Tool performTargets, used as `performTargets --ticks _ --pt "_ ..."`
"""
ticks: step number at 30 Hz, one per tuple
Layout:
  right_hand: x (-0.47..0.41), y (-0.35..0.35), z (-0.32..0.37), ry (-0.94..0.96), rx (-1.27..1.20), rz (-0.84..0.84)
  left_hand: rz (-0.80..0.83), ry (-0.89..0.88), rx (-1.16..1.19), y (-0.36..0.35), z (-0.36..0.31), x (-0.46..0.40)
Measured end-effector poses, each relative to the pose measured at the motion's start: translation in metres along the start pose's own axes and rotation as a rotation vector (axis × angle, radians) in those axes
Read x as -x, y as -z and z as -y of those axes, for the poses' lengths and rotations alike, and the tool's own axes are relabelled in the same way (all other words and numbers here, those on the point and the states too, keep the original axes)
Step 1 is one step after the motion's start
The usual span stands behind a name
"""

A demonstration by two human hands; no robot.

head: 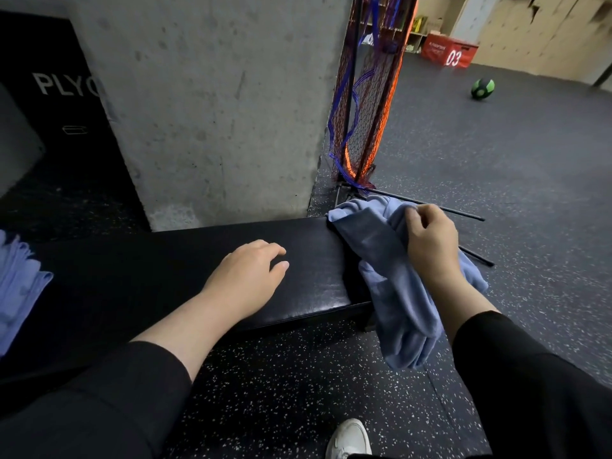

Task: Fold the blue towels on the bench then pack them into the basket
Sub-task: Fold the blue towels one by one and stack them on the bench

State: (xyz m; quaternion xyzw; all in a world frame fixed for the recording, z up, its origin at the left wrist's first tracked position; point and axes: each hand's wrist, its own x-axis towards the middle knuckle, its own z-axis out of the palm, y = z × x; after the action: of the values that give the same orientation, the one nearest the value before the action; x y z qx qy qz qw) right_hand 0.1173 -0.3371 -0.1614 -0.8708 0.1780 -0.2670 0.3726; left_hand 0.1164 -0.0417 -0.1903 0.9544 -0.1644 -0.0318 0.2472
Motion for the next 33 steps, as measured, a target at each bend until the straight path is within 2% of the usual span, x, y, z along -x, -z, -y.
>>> performTargets --ticks 7,15,19,22,28,31,33 --pt "0.016 -0.021 0.043 0.072 -0.177 0.231 -0.039 0.005 0.191 0.006 0.005 0.003" --pt "0.05 -0.059 0.096 0.272 -0.193 0.625 -0.106 0.001 0.681 0.019 -0.005 0.004" --pt "0.055 -0.072 0.108 0.21 -0.248 0.528 -0.129 0.002 0.839 0.025 0.003 0.004" --pt "0.057 -0.073 0.112 0.156 -0.27 0.604 -0.144 0.064 0.912 0.027 0.008 0.005" --pt "0.061 -0.073 0.116 -0.095 -0.53 0.617 -0.18 0.118 0.87 0.023 0.014 0.0" --pt "0.061 -0.071 0.117 -0.149 -0.577 0.592 -0.201 0.136 0.841 0.022 0.016 -0.002" --pt "0.061 -0.069 0.119 -0.164 -0.607 0.576 -0.135 0.12 0.83 0.021 0.016 -0.002"
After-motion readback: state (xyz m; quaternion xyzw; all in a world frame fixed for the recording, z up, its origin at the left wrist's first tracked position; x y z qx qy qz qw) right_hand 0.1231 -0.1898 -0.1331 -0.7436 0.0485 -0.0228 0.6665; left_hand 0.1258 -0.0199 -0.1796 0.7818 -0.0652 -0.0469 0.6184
